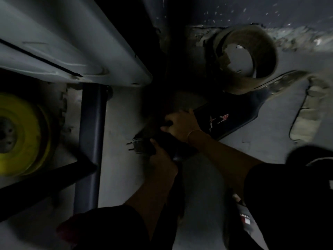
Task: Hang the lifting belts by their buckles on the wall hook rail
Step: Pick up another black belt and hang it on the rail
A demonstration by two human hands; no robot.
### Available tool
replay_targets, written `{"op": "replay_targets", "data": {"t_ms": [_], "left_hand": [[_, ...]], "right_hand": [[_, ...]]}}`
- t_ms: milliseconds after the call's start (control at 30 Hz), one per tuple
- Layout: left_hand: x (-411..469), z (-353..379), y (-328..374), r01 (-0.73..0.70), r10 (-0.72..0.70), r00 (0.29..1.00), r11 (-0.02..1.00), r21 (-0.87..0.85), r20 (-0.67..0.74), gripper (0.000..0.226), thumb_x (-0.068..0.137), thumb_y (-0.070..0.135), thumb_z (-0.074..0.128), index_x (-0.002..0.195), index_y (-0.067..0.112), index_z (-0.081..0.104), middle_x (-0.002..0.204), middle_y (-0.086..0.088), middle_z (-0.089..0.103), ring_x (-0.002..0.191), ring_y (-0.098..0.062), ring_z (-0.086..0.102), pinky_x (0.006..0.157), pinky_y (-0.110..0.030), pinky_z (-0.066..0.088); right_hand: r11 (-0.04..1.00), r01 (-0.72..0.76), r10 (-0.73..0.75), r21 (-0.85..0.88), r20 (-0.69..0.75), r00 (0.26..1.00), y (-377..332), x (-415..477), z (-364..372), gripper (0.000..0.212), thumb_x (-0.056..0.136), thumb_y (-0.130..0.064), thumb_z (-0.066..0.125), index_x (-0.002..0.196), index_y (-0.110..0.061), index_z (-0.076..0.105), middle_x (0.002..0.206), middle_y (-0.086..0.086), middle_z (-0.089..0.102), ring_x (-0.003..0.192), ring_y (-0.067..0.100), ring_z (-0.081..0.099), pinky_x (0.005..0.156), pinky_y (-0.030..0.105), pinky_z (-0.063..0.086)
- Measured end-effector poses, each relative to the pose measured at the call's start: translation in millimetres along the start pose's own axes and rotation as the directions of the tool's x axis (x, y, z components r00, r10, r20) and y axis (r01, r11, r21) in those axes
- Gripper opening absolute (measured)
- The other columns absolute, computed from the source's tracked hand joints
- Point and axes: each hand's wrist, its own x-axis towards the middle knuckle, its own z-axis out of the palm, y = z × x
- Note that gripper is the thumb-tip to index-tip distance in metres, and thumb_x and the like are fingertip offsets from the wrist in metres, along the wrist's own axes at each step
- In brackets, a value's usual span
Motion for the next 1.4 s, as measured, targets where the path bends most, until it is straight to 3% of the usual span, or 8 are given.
{"op": "replay_targets", "data": {"t_ms": [167,500,633,767,933,1200,1300,1400], "left_hand": [[-88.0,-25.4,5.4,-0.091,0.094,0.995,0.991,0.097,-0.034,0.077,0.092,0.071,0.039,0.139,0.011,0.051,0.133,-0.016,0.059,0.117,-0.036,0.059,0.085,-0.04,0.047],[-267.0,-52.9,37.1,-0.404,0.395,0.913,0.908,0.111,0.1,0.09,0.081,0.074,0.056,0.142,0.008,0.043,0.139,-0.016,0.055,0.122,-0.036,0.056,0.103,-0.053,0.047],[-342.9,-66.9,52.8,-0.618,0.558,0.773,0.769,0.162,0.3,0.086,0.083,0.077,0.049,0.144,0.017,0.042,0.142,-0.01,0.054,0.129,-0.031,0.053,0.108,-0.053,0.044],[-457.6,-75.1,76.8,-0.779,0.675,0.59,0.62,0.093,0.443,0.029,0.104,0.028,0.046,0.122,0.007,0.053,0.116,-0.008,0.061,0.11,-0.025,0.059,0.101,-0.047,0.049],[-583.0,-80.8,98.3,-0.829,0.687,0.436,0.558,-0.038,0.582,0.008,0.104,0.018,0.044,0.106,0.013,0.05,0.102,-0.01,0.059,0.099,-0.029,0.06,0.093,-0.045,0.051],[-739.6,-105.1,123.5,-0.844,0.728,0.259,0.49,-0.217,0.636,0.008,0.104,0.018,0.042,0.099,0.012,0.044,0.089,-0.002,0.05,0.088,-0.019,0.05,0.082,-0.035,0.044],[-777.9,-123.3,130.1,-0.865,0.728,0.117,0.409,-0.291,0.675,0.009,0.105,0.017,0.043,0.108,0.012,0.049,0.099,-0.003,0.059,0.095,-0.02,0.058,0.086,-0.035,0.048],[-808.8,-144.3,137.1,-0.884,0.711,-0.071,0.28,-0.375,0.699,0.009,0.103,0.011,0.044,0.105,0.016,0.052,0.098,0.002,0.064,0.089,-0.008,0.064,0.078,-0.026,0.052]], "right_hand": [[0.996,-0.037,0.042,0.078,-0.062,0.997,-22.3,-66.4,-47.6,0.043,0.089,-0.052,0.061,0.122,-0.023,0.066,0.132,0.003,0.063,0.129,0.029,0.049,0.112,0.044,0.021],[0.89,-0.1,0.2,0.446,-0.183,0.963,-50.8,-203.5,-172.5,0.032,0.093,-0.04,0.062,0.116,-0.018,0.068,0.119,0.005,0.069,0.117,0.024,0.06,0.108,0.049,0.038],[0.679,-0.067,0.378,0.731,-0.271,0.885,-62.7,-274.5,-222.7,0.028,0.095,-0.024,0.063,0.111,-0.002,0.068,0.11,0.014,0.07,0.11,0.034,0.063,0.1,0.054,0.047],[0.525,0.057,0.439,0.849,-0.328,0.837,-80.2,-346.2,-282.2,0.039,0.091,-0.02,0.06,0.092,0.018,0.054,0.094,0.039,0.056,0.087,0.036,0.058,0.092,0.062,0.045],[0.393,0.17,0.479,0.904,-0.359,0.801,-106.5,-408.2,-371.6,0.029,0.087,0.001,0.051,0.063,-0.015,0.054,0.072,0.007,0.049,0.08,0.021,0.045,0.084,0.039,0.038],[0.554,0.242,0.426,0.797,-0.521,0.74,-165.5,-501.0,-503.9,0.022,0.1,-0.015,0.048,0.095,-0.005,0.067,0.092,0.007,0.065,0.092,0.021,0.059,0.084,0.03,0.049],[0.609,0.304,0.31,0.733,-0.572,0.759,-194.9,-528.6,-546.5,0.029,0.101,-0.036,0.052,0.092,-0.015,0.069,0.088,-0.004,0.069,0.085,0.008,0.065,0.078,0.021,0.051],[0.649,0.352,0.217,0.675,-0.607,0.764,-221.7,-547.4,-586.0,0.041,0.097,-0.037,0.058,0.09,0.003,0.061,0.081,0.017,0.061,0.077,0.021,0.061,0.078,0.037,0.05]]}}
